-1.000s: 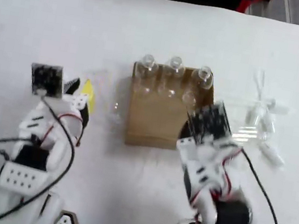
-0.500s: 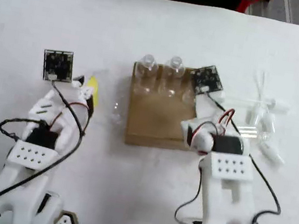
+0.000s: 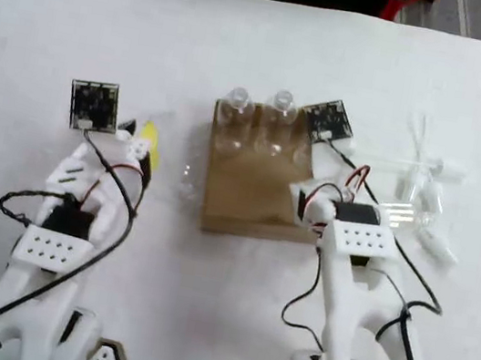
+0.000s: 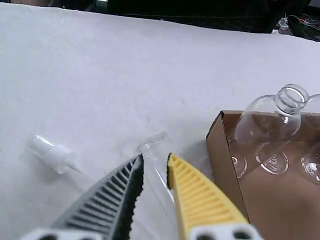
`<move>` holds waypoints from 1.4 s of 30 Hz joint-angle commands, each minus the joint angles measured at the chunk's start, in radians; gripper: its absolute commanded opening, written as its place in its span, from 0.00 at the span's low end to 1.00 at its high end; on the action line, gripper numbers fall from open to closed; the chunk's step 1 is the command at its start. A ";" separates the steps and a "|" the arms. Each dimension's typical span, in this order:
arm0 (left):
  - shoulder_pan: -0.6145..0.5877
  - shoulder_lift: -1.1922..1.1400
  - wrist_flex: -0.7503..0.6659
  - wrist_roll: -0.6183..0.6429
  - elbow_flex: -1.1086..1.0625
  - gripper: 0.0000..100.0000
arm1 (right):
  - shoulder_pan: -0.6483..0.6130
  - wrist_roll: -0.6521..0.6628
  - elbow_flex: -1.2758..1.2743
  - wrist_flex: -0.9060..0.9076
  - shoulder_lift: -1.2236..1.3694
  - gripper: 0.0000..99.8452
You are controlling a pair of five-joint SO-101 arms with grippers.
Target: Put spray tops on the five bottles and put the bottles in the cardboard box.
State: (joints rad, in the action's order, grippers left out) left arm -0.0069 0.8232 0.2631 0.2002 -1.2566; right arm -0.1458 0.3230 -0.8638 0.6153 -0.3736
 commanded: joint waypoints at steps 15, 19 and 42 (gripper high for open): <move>-0.005 0.002 -0.018 -0.011 0.012 0.08 | 0.013 -0.003 0.210 -0.113 0.252 0.02; -0.005 0.002 -0.018 -0.011 0.012 0.08 | 0.016 -0.003 0.272 -0.113 0.326 0.02; -0.005 -0.002 -0.026 -0.011 0.014 0.08 | 0.036 0.037 0.362 -0.124 0.447 0.02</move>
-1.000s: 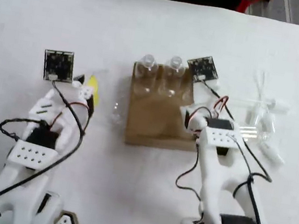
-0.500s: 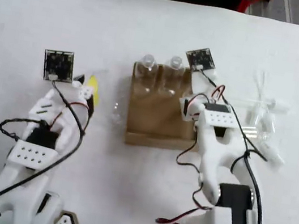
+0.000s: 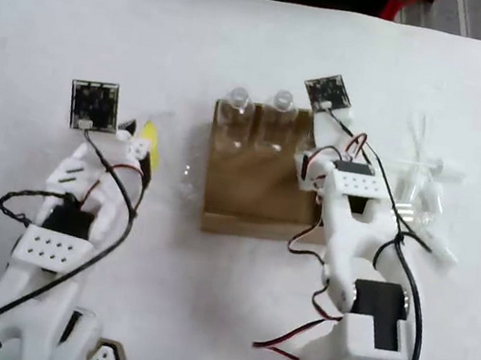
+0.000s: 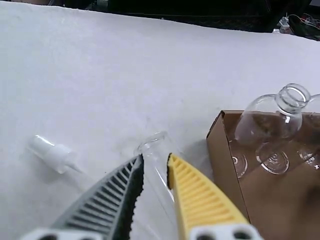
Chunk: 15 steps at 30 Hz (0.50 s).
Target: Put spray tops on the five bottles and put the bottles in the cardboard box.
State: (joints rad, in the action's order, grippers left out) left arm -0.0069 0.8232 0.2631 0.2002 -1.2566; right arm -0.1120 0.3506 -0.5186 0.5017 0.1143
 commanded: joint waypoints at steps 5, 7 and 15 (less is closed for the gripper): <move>-0.005 -0.004 -0.026 -0.012 0.014 0.08 | -0.001 0.002 -0.071 -0.005 -0.203 0.02; -0.005 -0.004 -0.026 -0.012 0.012 0.08 | -0.002 0.002 -0.126 -0.005 -0.302 0.02; -0.005 0.001 -0.026 -0.012 0.009 0.08 | -0.002 0.002 -0.333 0.101 -0.762 0.02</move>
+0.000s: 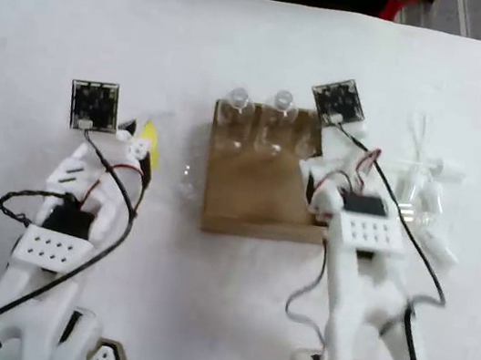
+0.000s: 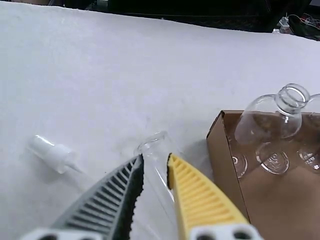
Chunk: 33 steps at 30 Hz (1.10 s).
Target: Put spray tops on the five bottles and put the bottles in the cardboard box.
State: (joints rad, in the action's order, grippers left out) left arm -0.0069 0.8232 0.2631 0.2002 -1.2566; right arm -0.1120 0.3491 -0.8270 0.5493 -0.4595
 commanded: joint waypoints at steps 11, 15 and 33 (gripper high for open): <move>-0.012 0.002 -0.020 -0.012 0.009 0.08 | -0.065 0.012 -0.333 0.203 -0.823 0.02; -0.013 0.002 -0.018 -0.012 0.009 0.08 | -0.059 0.012 -0.428 0.255 -1.046 0.02; -0.013 0.002 -0.025 -0.012 0.009 0.08 | -0.056 0.012 -0.864 0.374 -1.314 0.02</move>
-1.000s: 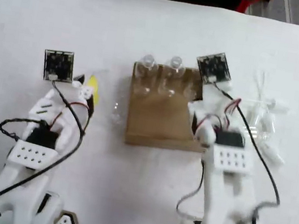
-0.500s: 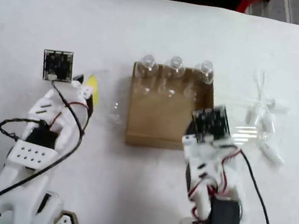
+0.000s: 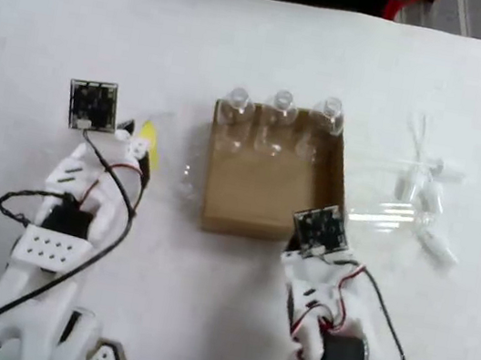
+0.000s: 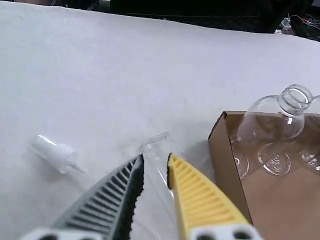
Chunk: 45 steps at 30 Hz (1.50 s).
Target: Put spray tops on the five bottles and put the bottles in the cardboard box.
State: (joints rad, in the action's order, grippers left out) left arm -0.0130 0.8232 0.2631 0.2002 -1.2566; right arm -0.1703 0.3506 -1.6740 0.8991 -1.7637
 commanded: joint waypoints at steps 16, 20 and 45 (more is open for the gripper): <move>-0.007 0.002 -0.025 -0.012 0.012 0.08 | -0.001 0.009 -0.017 0.369 -0.036 0.02; -0.007 0.002 -0.018 -0.012 0.012 0.08 | -0.001 0.009 -0.017 0.369 -0.036 0.02; -0.008 0.002 -0.020 -0.012 0.012 0.08 | 0.001 0.009 -0.017 0.369 -0.036 0.02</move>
State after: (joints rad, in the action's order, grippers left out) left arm -0.0130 0.8232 0.2631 0.2002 -1.2566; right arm -0.1703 0.3521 -1.6817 1.2612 -1.7929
